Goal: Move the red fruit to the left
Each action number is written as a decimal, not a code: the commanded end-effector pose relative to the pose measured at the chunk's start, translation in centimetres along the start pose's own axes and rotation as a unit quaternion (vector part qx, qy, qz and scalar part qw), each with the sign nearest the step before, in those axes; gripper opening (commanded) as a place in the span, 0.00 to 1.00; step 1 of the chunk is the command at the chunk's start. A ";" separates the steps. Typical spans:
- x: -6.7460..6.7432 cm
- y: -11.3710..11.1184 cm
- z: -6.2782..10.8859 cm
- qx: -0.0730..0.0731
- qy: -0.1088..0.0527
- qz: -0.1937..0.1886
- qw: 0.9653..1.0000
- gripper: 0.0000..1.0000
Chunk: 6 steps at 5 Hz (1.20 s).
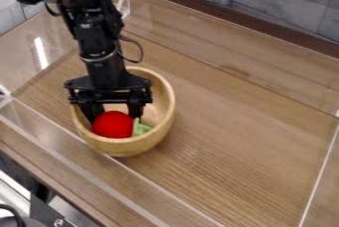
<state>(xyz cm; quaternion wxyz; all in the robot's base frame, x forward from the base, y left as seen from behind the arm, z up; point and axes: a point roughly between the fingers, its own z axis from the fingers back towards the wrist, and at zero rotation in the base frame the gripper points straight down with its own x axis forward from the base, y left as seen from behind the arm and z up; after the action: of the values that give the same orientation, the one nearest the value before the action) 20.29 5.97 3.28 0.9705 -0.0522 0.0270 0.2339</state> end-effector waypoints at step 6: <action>1.3 -1.9 4.7 -0.023 -0.009 -0.048 0.999 1.00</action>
<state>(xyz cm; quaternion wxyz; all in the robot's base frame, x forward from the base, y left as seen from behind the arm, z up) 21.95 5.02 6.79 0.9789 -0.0794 0.0357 0.1849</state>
